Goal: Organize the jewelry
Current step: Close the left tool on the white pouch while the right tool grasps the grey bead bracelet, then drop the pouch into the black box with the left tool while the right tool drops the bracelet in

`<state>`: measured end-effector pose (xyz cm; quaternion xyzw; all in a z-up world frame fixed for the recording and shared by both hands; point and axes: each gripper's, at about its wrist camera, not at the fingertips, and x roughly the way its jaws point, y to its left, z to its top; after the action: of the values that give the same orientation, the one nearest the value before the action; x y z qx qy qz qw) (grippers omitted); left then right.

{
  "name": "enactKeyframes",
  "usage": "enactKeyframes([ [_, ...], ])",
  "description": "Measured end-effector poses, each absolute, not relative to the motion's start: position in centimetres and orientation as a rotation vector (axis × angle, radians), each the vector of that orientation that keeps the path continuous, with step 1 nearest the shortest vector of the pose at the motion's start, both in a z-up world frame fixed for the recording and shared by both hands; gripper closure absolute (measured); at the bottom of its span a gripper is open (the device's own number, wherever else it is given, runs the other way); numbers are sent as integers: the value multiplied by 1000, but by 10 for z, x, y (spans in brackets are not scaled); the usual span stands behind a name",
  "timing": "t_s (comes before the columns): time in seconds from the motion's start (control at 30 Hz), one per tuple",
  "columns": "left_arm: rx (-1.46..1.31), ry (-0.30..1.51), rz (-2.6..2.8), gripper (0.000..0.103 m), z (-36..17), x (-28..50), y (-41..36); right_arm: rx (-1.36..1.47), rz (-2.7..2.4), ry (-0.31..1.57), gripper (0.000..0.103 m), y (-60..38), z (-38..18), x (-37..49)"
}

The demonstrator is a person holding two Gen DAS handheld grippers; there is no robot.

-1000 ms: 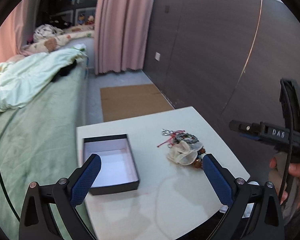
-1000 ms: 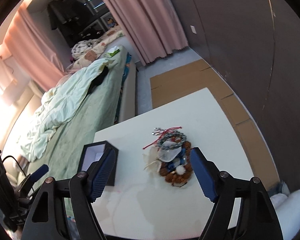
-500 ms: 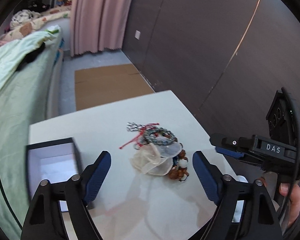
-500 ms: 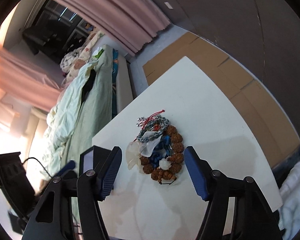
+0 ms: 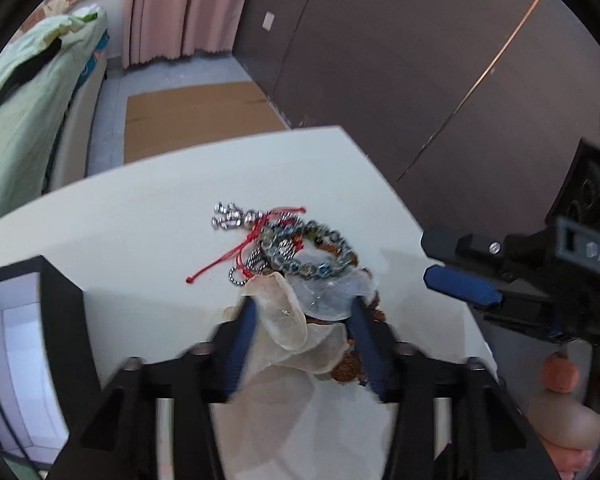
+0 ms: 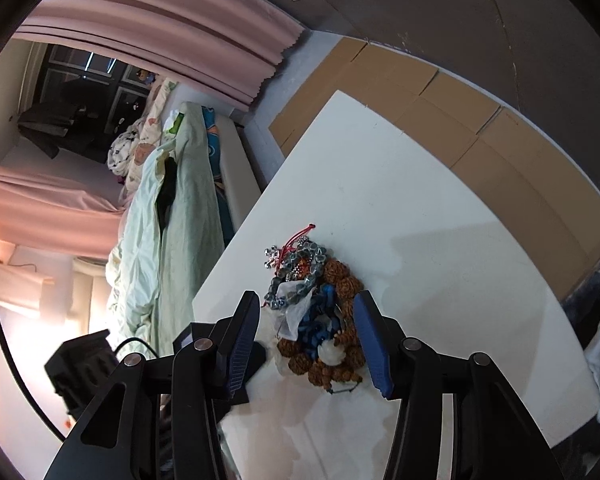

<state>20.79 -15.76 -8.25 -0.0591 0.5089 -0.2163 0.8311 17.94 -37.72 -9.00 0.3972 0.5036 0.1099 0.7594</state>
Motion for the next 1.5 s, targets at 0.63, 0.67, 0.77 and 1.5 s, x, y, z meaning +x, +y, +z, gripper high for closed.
enactKeyframes([
  [0.63, -312, 892, -449, 103, -28, 205, -96, 839, 242, 1220, 63, -341, -121, 216],
  [0.67, -315, 883, -446, 103, -25, 205, -93, 841, 237, 1222, 64, -341, -122, 216],
  [0.77, -335, 873, -434, 103, -22, 204, -82, 849, 222, 1234, 70, -339, -127, 217],
  [1.5, -422, 749, -264, 103, 11, 166, 7, 831, 380, 955, 92, -337, -62, 179],
])
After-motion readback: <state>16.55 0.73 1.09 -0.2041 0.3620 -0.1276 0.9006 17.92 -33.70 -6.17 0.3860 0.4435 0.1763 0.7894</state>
